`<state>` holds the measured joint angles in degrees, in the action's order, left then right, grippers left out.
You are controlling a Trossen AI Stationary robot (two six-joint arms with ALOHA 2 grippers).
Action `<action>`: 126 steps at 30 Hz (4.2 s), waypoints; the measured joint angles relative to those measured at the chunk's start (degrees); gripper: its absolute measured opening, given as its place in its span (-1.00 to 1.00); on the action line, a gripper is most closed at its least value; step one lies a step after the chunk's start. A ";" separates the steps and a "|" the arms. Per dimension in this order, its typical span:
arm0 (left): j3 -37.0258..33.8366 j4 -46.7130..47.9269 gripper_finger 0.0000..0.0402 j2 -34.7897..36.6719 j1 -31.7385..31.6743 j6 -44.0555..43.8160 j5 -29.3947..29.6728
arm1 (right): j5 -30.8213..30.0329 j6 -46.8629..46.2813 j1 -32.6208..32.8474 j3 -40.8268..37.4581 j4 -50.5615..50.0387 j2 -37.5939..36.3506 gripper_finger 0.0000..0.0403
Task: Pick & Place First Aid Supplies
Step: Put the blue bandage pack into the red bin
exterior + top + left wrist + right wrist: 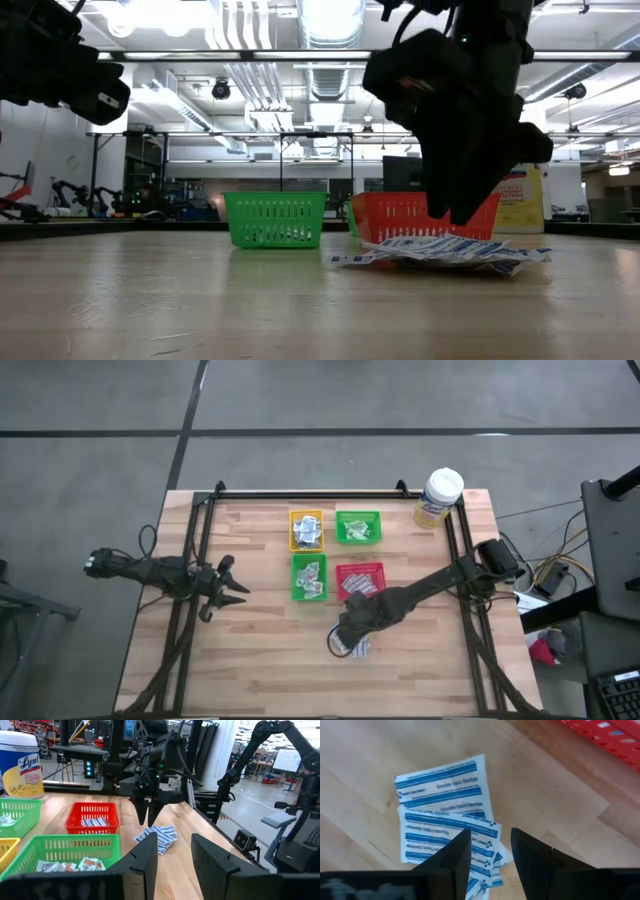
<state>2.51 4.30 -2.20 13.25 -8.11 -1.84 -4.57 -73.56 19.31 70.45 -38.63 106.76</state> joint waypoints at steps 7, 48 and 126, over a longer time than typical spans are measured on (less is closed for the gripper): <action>-0.01 -0.09 -0.43 0.00 0.00 -0.05 -0.01 | 0.76 0.02 -0.09 -1.42 0.05 0.00 -0.33; -0.03 -0.40 -0.43 0.00 -0.01 -0.47 0.19 | 2.90 3.04 -0.24 -4.53 7.66 0.00 -0.74; 0.02 -0.42 -0.43 0.00 -0.01 -0.05 0.12 | -15.91 -1.37 -11.85 -21.34 8.07 -27.80 -0.96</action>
<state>2.52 3.88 -2.20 13.24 -8.16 -1.72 -20.47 -74.93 7.46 49.11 -30.56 78.96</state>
